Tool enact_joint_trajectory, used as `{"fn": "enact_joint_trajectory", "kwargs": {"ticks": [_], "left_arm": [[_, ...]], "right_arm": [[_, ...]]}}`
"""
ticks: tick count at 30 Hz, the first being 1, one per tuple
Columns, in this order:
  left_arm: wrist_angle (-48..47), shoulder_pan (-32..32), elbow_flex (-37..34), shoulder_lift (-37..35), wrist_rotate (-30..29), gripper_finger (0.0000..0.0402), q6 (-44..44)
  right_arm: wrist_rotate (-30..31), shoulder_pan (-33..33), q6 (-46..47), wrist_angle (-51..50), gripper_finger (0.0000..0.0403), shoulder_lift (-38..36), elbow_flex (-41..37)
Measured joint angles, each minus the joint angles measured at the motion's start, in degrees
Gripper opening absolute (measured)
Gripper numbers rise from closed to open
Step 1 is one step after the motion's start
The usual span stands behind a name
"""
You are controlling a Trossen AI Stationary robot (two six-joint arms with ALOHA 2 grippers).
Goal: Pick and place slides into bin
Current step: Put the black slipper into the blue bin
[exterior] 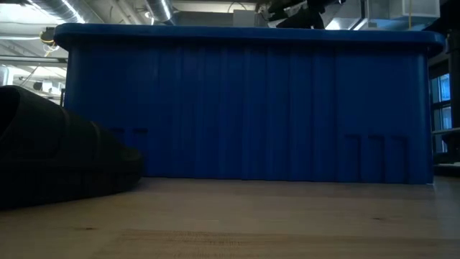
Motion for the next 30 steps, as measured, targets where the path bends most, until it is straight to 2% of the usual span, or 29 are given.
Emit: {"fn": "enact_joint_trajectory", "kwargs": {"ticks": [5, 12, 18, 25, 30], "left_arm": [[-1.7, 0.0, 0.0, 3.8, 0.4, 0.0244, -3.1], [-0.5, -1.2, 0.0, 4.2, 3.8, 0.0244, -3.5], [-0.2, -1.5, -2.1, 4.1, 0.4, 0.0244, -6.4], [1.8, -1.5, -7.8, 4.1, 0.8, 0.0244, -11.5], [2.4, -1.5, -8.5, 4.1, 0.9, 0.0244, -13.6]], "right_arm": [[0.0, 0.5, 1.3, 0.0, 0.0248, 0.0, 0.0], [-0.1, 1.9, 2.8, -3.2, 0.0248, 0.0, 0.0], [-0.1, 2.9, 2.9, -5.1, 0.0248, 0.0, 0.0], [0.0, 3.1, 3.0, -5.1, 0.0248, 0.0, 0.0], [0.0, 3.1, 3.0, -5.1, 0.0248, 0.0, 0.0]]}}
